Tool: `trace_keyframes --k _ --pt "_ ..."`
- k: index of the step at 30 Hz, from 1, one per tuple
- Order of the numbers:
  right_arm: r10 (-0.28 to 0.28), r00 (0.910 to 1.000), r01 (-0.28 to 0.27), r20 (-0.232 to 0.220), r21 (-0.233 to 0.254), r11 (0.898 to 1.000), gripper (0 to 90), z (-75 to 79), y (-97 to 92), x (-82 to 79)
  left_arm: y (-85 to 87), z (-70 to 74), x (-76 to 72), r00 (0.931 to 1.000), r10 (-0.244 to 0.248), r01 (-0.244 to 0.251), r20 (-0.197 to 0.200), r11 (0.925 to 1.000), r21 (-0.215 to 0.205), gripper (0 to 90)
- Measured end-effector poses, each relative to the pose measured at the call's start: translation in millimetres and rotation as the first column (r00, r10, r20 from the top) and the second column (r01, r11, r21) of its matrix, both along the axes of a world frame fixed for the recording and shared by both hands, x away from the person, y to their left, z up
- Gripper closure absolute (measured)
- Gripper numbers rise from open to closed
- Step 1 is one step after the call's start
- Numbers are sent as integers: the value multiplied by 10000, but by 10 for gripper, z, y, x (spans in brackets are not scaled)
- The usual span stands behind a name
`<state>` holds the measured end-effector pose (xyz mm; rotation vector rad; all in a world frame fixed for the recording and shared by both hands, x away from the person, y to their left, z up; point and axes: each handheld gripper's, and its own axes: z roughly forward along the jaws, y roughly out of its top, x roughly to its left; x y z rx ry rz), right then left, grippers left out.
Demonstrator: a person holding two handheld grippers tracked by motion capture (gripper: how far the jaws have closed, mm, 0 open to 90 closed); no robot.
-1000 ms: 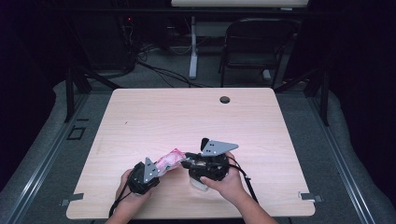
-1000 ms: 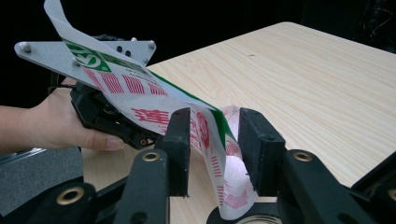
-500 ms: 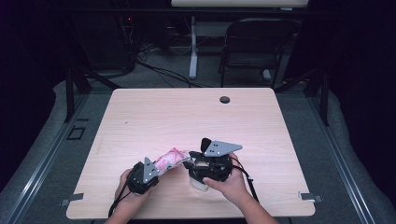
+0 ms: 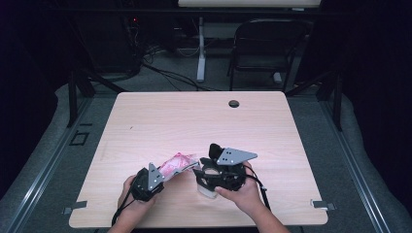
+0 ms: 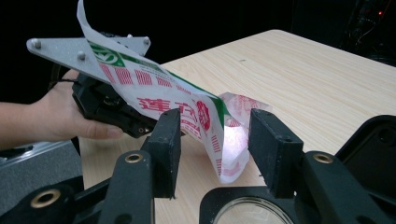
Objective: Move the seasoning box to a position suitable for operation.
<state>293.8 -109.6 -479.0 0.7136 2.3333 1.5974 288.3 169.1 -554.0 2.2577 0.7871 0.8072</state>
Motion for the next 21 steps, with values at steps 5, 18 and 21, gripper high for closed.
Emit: trace_keyframes --k 5,18,21 --pt "-61 10000 61 71 -21 10000 546 1 -42 -8 2 15 -8 9999 19 -20 122 10000 36 652" --pt "71 10000 -72 26 88 9999 557 54 -119 -7 -26 45 -36 9992 101 -121 386 9986 521 653" --pt "222 9994 -221 266 -60 9997 561 96 -89 -37 -51 55 -37 9994 58 -78 347 9983 571 653"
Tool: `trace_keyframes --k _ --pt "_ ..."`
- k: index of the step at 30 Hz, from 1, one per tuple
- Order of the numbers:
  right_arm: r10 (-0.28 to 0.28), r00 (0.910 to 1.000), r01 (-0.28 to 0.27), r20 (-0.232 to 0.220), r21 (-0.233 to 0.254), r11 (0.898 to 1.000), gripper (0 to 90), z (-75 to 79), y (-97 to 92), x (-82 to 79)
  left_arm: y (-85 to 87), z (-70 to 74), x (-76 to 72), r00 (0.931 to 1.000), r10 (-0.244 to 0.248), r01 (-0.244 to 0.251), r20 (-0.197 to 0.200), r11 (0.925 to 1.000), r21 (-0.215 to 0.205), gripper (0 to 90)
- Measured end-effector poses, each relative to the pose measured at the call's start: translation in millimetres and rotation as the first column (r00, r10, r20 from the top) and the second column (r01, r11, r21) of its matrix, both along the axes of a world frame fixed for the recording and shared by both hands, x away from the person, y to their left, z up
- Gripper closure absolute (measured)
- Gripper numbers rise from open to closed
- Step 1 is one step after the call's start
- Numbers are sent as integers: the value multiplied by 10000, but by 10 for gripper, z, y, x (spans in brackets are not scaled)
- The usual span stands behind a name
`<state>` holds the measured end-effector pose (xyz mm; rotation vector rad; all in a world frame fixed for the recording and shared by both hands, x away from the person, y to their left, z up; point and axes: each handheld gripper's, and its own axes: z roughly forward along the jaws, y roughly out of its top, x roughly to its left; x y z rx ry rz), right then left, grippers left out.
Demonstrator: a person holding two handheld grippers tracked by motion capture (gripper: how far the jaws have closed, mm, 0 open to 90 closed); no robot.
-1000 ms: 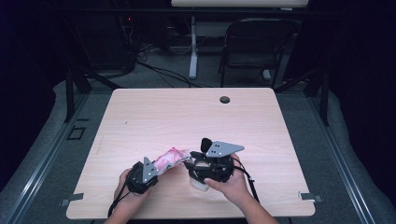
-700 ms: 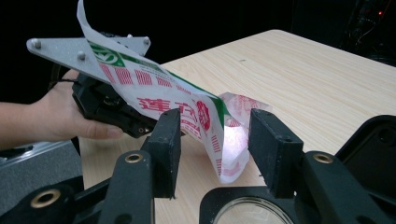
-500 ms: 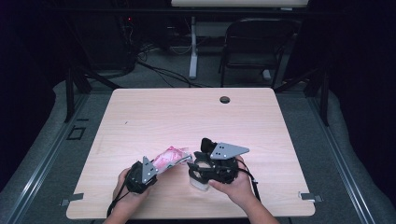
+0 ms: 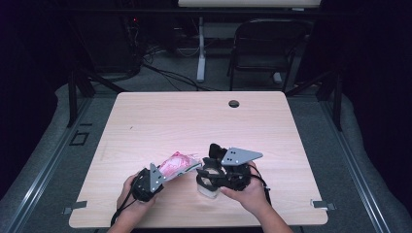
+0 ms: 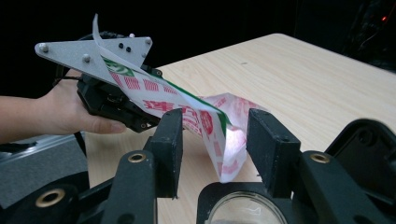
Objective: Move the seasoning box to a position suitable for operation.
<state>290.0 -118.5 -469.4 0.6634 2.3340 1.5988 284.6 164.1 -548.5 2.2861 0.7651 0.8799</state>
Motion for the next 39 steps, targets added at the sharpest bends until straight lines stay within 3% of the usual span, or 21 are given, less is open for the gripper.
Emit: trace_keyframes --k 4,11,18,23,30,39 --pt "12 9994 -5 344 -186 9998 557 43 18 -36 -49 -1 7 10000 -98 98 -8 9999 50 654" --pt "34 9987 -24 499 -214 9998 543 82 18 -53 -102 23 -9 9998 -166 163 114 9995 264 654" --pt "139 9976 -115 679 -356 9993 550 78 54 -64 -123 64 2 9986 -111 80 523 9982 602 655" --pt "188 9977 -142 654 -712 9974 574 35 73 -62 -127 89 -8 9970 -36 -37 774 9956 932 655" --pt "181 9978 -123 645 -893 9959 651 9 83 -67 -157 109 -34 9932 -69 -80 1166 9920 1262 655" --pt "341 9978 -285 571 -961 9950 785 2 48 -69 -200 129 -23 9910 -184 -24 1328 9880 1546 656"
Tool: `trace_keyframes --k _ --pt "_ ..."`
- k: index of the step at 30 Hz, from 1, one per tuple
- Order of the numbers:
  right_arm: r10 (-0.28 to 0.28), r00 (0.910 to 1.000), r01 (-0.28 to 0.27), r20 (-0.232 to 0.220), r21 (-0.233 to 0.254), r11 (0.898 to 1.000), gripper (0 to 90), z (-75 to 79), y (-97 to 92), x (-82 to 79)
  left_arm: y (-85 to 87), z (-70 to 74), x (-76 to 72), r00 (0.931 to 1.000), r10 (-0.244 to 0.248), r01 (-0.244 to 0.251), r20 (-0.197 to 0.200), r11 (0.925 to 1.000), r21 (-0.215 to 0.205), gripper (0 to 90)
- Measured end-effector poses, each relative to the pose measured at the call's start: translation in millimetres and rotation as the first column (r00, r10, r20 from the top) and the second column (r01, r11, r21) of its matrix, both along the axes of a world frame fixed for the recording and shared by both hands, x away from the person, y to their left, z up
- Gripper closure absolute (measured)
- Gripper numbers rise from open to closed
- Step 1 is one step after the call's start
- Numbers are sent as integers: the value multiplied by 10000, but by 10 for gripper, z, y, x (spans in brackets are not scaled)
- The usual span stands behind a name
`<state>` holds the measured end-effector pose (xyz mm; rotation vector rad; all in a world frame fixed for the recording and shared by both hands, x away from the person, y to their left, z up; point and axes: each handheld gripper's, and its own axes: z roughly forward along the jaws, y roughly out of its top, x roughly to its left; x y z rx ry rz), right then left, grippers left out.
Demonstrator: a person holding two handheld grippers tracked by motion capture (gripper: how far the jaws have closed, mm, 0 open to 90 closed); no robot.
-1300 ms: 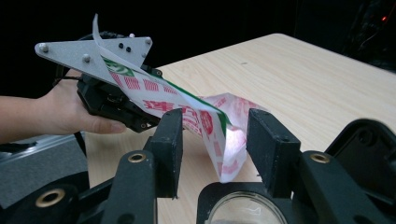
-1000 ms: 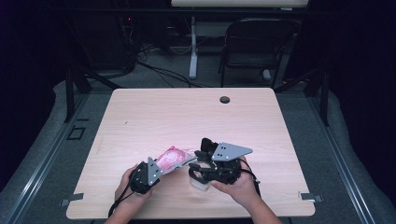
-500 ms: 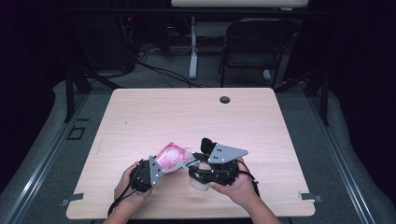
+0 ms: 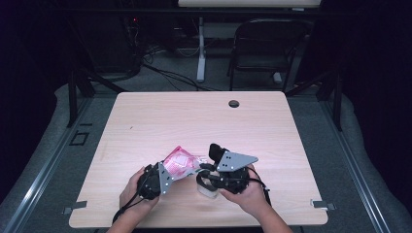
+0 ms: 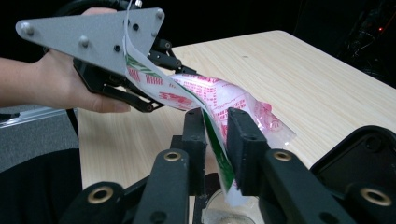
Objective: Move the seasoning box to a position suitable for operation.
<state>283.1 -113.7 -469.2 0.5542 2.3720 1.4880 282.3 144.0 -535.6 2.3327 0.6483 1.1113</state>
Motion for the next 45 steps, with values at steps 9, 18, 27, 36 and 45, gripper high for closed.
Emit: trace_keyframes --k 9,18,27,36,45 --pt "103 9999 -101 61 -177 9998 893 -10 -20 5 -8 64 14 9998 63 -64 161 10000 48 657" --pt "62 9999 -59 137 -224 9997 900 -9 -50 0 -19 113 11 9988 155 -153 468 9999 -30 657" --pt "-32 9999 35 131 -210 9998 900 -13 -114 1 -51 200 20 9968 169 -158 776 9998 -147 658" --pt "-19 9999 22 123 -259 9997 900 -33 -138 -23 -67 228 6 9946 203 -181 1020 9996 -222 658" --pt "-80 9999 86 120 -479 9988 900 -76 -170 -38 -97 244 1 9929 158 -141 1181 9998 -153 659"
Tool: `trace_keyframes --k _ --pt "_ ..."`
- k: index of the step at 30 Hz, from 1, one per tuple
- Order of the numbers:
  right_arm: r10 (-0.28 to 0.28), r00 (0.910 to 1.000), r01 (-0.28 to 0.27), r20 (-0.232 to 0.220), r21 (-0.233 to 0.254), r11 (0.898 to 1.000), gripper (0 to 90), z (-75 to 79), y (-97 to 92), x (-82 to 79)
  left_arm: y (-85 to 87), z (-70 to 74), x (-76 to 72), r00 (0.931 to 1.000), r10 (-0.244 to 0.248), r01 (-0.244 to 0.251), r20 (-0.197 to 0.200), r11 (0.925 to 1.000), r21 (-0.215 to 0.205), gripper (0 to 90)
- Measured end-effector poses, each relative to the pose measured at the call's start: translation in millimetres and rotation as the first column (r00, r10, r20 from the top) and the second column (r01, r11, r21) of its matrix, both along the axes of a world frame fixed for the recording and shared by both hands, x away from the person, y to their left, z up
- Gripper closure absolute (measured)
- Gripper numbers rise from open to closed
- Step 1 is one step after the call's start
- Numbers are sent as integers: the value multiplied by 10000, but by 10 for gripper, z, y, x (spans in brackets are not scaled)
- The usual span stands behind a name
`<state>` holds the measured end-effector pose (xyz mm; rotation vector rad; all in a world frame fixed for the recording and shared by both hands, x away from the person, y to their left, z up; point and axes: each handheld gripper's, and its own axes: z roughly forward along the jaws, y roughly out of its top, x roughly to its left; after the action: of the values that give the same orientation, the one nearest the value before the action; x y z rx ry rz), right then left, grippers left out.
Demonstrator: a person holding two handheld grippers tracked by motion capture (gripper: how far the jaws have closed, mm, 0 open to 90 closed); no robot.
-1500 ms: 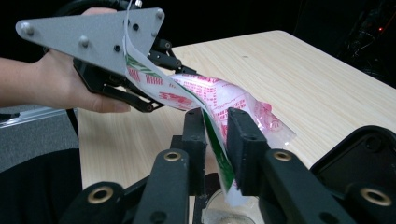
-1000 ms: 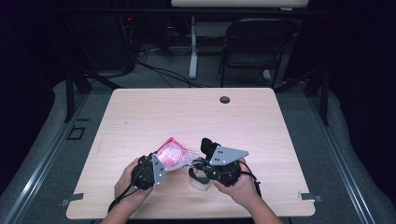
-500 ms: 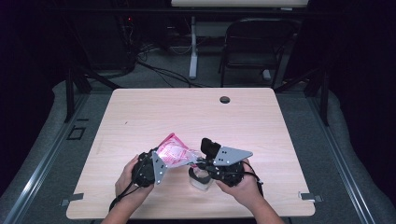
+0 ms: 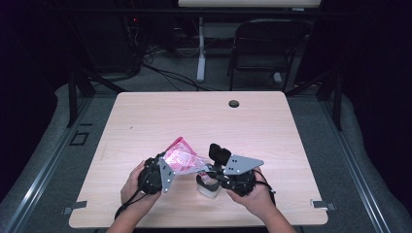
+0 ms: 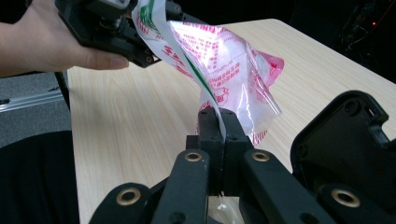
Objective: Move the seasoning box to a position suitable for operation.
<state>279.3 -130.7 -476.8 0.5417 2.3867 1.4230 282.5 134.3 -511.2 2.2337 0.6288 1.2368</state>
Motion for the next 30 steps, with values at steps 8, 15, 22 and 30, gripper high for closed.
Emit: trace_keyframes --k 8,15,22,30 --pt "-224 9997 224 3 -186 9996 900 -45 -40 -5 -51 -2 14 9999 -101 100 83 9999 76 659" --pt "-416 9991 413 -100 -287 9987 900 -110 -82 20 -92 -19 23 9998 -131 129 129 9998 165 659" --pt "-509 9987 512 57 -760 9958 900 -160 -50 26 -82 -25 19 9999 -61 59 138 9998 186 660" --pt "-602 9982 595 -56 -878 9944 900 -212 -62 45 -107 -34 3 9997 -85 79 221 9995 302 661"
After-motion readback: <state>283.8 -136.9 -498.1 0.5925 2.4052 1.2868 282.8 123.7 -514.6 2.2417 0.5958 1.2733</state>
